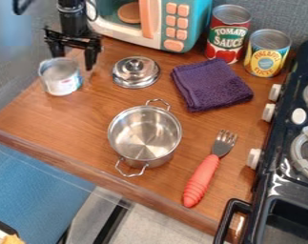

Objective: Move the can to the left side of the pot

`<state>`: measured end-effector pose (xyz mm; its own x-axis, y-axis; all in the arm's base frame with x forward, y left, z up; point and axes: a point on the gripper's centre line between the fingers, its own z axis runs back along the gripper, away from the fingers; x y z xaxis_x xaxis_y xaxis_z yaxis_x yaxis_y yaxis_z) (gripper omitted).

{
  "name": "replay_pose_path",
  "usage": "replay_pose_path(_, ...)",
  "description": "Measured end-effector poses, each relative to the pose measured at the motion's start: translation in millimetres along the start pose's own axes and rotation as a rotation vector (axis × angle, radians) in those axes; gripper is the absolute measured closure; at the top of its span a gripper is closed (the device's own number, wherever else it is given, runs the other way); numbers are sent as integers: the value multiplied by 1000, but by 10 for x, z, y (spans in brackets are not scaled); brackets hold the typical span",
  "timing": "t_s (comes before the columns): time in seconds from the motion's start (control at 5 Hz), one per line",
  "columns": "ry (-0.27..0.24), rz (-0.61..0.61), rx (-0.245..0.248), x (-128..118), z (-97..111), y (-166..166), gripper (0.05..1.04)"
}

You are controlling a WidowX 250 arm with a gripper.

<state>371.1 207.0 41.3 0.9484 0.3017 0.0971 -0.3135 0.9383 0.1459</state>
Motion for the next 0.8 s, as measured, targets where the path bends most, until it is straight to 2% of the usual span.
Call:
replay_pose_path(0.4, 48, 56, -34, -515, 135, -106, 84)
replay_pose_path(0.6, 53, 33, -48, -705, 155, -153, 84)
replay_pose_path(0.8, 84, 5, -71, -837, 99, -210, 84)
